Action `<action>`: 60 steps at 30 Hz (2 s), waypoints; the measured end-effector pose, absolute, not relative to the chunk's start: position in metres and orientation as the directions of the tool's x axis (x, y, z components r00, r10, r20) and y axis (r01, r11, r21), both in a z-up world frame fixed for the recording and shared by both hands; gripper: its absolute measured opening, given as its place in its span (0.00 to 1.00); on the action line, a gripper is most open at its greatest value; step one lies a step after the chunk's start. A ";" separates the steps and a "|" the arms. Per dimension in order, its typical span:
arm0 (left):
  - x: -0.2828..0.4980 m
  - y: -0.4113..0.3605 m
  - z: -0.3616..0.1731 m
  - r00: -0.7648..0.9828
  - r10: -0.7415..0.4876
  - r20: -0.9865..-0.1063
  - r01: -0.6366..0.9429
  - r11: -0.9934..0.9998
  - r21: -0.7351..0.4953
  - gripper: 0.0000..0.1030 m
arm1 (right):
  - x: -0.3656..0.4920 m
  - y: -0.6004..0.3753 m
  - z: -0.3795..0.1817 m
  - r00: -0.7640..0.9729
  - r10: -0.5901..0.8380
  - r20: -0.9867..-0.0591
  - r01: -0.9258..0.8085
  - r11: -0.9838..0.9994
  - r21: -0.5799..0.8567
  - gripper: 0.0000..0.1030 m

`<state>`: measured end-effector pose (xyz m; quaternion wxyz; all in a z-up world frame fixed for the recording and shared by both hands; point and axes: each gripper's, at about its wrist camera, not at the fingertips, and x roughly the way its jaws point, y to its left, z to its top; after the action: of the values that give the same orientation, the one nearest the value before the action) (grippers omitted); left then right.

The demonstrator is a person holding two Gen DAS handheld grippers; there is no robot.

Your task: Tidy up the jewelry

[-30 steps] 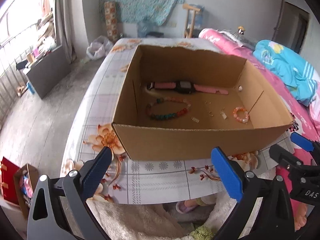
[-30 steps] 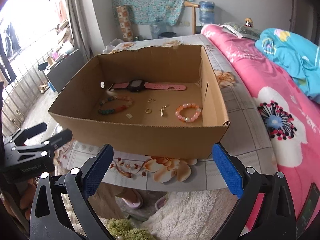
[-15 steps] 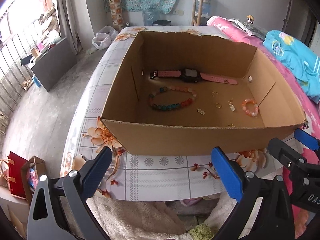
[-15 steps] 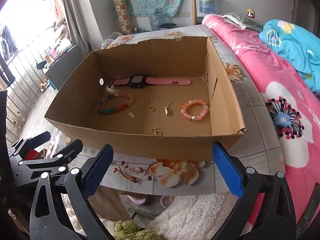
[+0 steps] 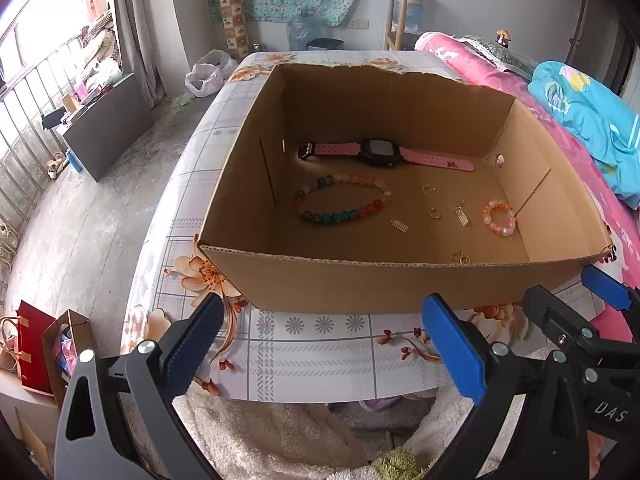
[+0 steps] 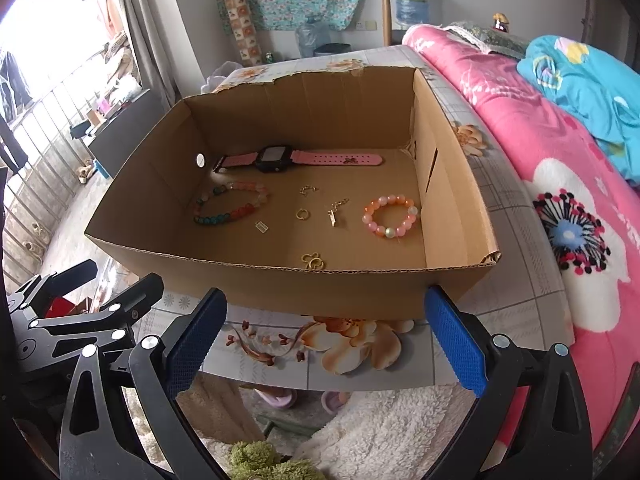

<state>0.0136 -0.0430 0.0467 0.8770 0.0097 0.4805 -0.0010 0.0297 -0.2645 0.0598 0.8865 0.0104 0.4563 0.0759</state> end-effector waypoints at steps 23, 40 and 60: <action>0.015 -0.044 0.046 0.532 0.010 -0.846 0.015 1.000 0.022 0.95 | 0.028 -0.267 0.058 0.567 0.132 -0.813 -0.103 0.991 0.089 0.92; 0.017 -0.041 0.044 0.521 0.006 -0.853 0.014 1.000 0.015 0.94 | 0.031 -0.266 0.059 0.562 0.132 -0.817 -0.103 0.991 0.089 0.92; 0.018 -0.039 0.042 0.514 0.006 -0.858 0.004 1.000 0.010 0.94 | 0.033 -0.265 0.059 0.557 0.134 -0.820 -0.104 0.990 0.091 0.92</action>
<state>0.0179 -0.0390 0.0424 0.8702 0.0052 0.4927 0.0005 0.0329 -0.2648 0.0587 0.8822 0.0161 0.4658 0.0672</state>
